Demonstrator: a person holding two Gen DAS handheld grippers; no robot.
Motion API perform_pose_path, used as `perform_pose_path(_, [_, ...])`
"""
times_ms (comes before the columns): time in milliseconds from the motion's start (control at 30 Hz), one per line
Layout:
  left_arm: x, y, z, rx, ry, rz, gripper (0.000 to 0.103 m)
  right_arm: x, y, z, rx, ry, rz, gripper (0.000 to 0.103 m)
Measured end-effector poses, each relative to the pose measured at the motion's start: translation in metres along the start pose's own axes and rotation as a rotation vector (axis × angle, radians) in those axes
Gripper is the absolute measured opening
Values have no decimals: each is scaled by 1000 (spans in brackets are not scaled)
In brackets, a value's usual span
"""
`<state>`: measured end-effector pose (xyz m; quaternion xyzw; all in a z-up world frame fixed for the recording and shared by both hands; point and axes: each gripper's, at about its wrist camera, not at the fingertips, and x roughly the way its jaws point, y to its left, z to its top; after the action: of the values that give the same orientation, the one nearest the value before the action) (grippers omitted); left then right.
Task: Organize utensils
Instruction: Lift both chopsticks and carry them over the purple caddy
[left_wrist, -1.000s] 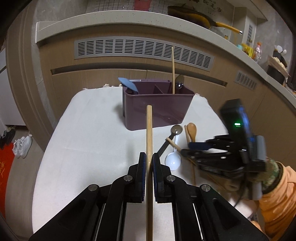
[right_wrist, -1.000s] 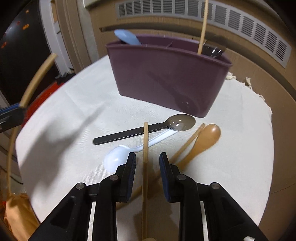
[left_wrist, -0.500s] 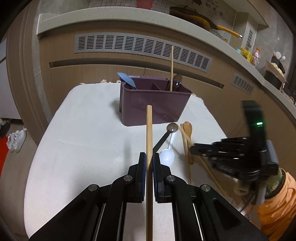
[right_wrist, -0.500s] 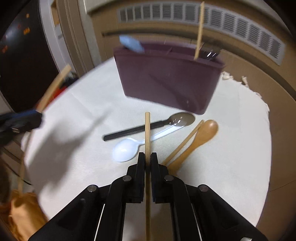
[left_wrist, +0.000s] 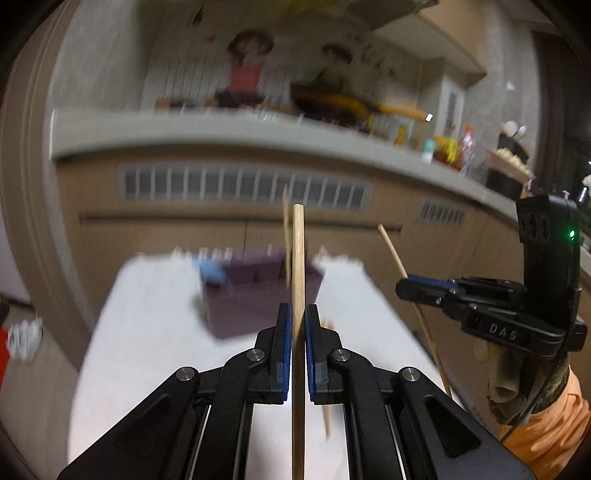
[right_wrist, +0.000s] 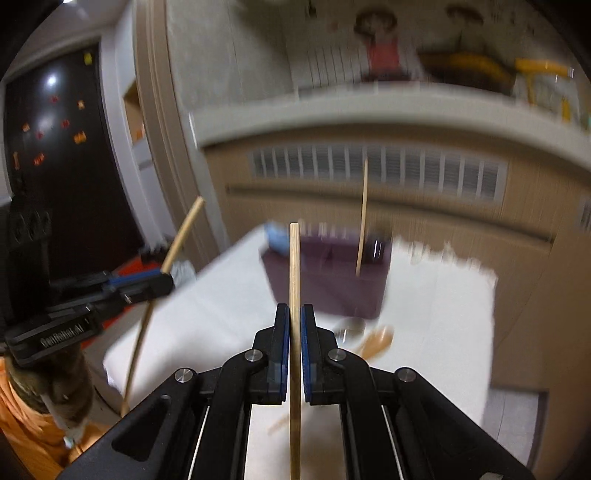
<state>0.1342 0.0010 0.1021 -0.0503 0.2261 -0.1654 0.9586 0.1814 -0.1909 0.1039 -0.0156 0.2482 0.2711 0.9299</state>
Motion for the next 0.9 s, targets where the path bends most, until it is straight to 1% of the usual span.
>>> perform_pose_path(67, [-4, -4, 26, 18, -67, -11, 7, -12, 2, 33, -26, -82, -21, 6])
perform_pose_path(100, [-5, -5, 43, 28, -117, -11, 7, -18, 2, 52, -27, -141, -32, 6])
perform_pose_path(200, [-6, -2, 81, 26, -265, -19, 7, -22, -2, 91, -29, -246, -53, 6])
perform_pose_path(233, [-3, 2, 91, 17, -301, -26, 7, -20, -4, 102, -23, -274, -59, 6])
perform_pose_path(333, [13, 13, 114, 0, -386, -46, 7, 0, -12, 122, -14, -336, -29, 6])
perform_pose_path(400, [32, 21, 122, 8, -427, -36, 7, 15, -18, 126, -15, -358, -38, 6])
perform_pose_path(467, [54, 30, 127, 5, -439, -14, 7, 41, -29, 130, 2, -353, -24, 6])
perform_pose_path(600, [113, 57, 127, -49, -385, -2, 7, 90, -47, 128, 27, -306, -49, 6])
perform_pose_path(700, [146, 72, 119, -66, -367, 21, 7, 130, -62, 118, 51, -240, -48, 6])
perform_pose_path(800, [177, 83, 109, -70, -348, 32, 7, 162, -69, 105, 44, -185, -70, 6])
perform_pose_path(900, [199, 92, 96, -86, -314, 31, 7, 182, -71, 89, 32, -123, -70, 6])
